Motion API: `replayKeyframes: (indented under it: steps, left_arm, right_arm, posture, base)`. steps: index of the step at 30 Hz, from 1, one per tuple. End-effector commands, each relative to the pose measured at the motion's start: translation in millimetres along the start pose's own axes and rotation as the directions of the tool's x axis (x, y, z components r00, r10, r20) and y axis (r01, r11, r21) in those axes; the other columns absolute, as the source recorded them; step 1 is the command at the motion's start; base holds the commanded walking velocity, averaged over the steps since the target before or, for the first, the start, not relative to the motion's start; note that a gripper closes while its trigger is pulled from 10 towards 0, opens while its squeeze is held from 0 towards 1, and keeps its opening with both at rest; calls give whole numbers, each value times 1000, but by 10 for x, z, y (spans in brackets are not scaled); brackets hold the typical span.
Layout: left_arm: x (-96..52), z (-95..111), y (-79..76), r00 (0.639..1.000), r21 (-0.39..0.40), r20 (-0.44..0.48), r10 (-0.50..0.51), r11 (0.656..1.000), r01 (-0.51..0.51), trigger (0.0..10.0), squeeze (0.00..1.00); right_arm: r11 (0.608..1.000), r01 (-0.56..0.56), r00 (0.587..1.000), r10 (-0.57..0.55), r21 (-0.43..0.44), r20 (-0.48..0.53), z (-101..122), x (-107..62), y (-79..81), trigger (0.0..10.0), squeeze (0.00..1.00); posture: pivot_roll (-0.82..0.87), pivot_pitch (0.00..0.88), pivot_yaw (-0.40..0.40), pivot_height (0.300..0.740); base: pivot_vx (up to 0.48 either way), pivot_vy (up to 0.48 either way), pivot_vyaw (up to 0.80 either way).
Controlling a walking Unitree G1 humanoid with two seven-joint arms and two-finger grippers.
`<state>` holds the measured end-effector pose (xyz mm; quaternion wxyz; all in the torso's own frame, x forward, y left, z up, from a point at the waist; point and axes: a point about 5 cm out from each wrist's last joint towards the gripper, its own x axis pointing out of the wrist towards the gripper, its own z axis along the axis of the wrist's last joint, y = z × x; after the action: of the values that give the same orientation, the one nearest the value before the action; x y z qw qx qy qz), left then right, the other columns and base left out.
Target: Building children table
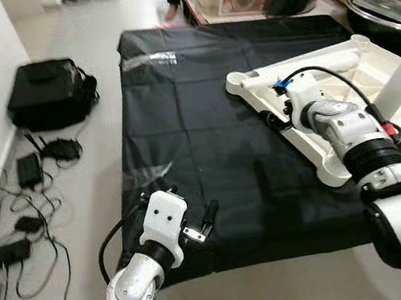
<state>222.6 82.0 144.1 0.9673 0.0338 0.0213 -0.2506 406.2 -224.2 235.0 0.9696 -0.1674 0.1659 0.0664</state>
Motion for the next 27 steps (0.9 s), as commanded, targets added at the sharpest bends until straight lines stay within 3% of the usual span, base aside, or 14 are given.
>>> replayKeyframes:
  steps: [1,10,20,21,23,24,27]
  left_arm:
    - [-65,0,-109,998,-30,-13,-56,998,55,10000,0]
    - [-178,51,-245,996,-51,-27,-89,995,87,10000,0]
    - [-275,102,-287,995,-61,-38,-93,994,91,10000,0]
    - [-280,102,-299,995,-62,-42,-96,994,93,10000,0]
    - [-285,102,-307,994,-63,-44,-97,994,95,10000,0]
    - [-290,105,-312,994,-64,-47,-98,993,95,10000,0]
    - [-295,107,-309,994,-65,-49,-96,994,93,10000,0]
  right_arm:
    - [1000,-14,999,14,20,-29,-62,-28,-123,10000,0]
    - [995,-95,992,93,-20,-85,-132,38,-22,10000,0]
    - [991,-121,991,117,-63,-70,-49,79,77,10000,0]
    - [989,-134,990,131,-68,-55,-36,85,96,3255,0]
    - [984,-159,987,156,-84,-45,-28,89,122,3255,0]
    - [977,-186,982,183,-103,-35,-22,90,142,0,0]
    - [966,-223,975,219,-132,-44,-38,87,156,0,0]
  posture:
    - [101,260,-137,740]
    - [110,310,-152,740]
    - [116,319,-160,740]
    - [115,320,-159,740]
    - [114,318,-162,740]
    - [112,321,-163,740]
    - [112,318,-163,740]
  base:
    - [0,0,0]
    - [0,0,0]
    - [0,0,0]
    - [0,0,0]
    - [0,0,0]
    - [0,0,0]
    - [0,0,0]
